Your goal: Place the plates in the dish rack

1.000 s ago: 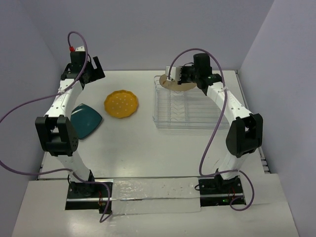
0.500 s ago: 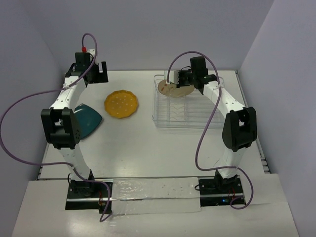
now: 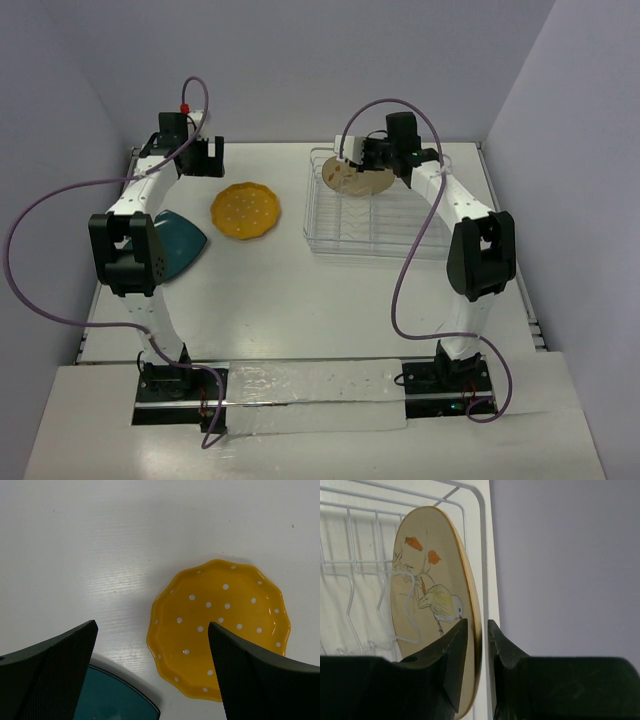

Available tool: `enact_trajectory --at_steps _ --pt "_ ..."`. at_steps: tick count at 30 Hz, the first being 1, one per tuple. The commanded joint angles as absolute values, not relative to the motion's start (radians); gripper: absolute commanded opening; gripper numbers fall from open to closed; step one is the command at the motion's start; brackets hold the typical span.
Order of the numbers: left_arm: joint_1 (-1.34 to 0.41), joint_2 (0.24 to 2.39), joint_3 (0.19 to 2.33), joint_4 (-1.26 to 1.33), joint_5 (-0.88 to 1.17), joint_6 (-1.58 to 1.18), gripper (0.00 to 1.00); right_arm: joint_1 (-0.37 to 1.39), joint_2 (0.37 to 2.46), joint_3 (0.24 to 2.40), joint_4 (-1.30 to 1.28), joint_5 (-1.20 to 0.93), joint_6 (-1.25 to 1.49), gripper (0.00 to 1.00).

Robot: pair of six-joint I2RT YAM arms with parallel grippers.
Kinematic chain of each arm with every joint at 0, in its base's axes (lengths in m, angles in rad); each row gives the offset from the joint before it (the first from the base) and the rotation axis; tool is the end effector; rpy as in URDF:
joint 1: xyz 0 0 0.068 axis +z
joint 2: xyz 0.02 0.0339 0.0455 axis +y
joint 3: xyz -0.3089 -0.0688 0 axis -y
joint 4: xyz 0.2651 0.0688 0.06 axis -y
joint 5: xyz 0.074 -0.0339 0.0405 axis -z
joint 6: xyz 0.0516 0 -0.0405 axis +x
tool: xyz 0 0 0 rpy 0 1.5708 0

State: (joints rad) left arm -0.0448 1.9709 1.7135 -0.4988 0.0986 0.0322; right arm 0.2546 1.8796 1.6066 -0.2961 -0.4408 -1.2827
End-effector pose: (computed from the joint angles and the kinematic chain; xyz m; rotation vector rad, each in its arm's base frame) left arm 0.5024 -0.0276 0.3025 0.1389 2.3214 -0.1210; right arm 0.4657 0.1440 0.3291 -1.6199 1.3103 -0.1532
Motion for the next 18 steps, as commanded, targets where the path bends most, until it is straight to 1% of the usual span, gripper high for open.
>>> enact_trajectory --at_steps 1,3,6,9,10,12,14,18 --pt "-0.043 1.944 1.698 -0.479 0.121 0.054 0.99 0.258 1.881 1.678 -0.213 -0.465 -1.247 0.6" --pt "-0.043 1.939 1.691 -0.479 0.118 0.058 0.99 0.258 1.881 1.69 -0.215 -0.462 -1.238 0.67" --pt "-0.042 1.937 1.691 -0.483 0.12 0.07 0.99 0.257 1.88 1.707 -0.214 -0.453 -1.216 0.71" --pt "-0.043 1.937 1.69 -0.486 0.123 0.078 0.99 0.258 1.868 1.715 -0.215 -0.457 -1.203 0.8" --pt "-0.04 1.936 1.686 -0.485 0.126 0.084 0.99 0.258 1.855 1.715 -0.213 -0.466 -1.195 0.92" --pt "-0.037 1.938 1.68 -0.48 0.134 0.096 0.99 0.258 1.837 1.716 -0.212 -0.488 -1.168 0.97" --pt "-0.032 1.946 1.673 -0.478 0.14 0.1 0.99 0.258 1.813 1.722 -0.213 -0.514 -1.133 1.0" --pt "-0.018 1.972 1.656 -0.488 0.211 0.094 0.99 0.258 1.76 1.766 -0.211 -0.556 -0.963 1.0"
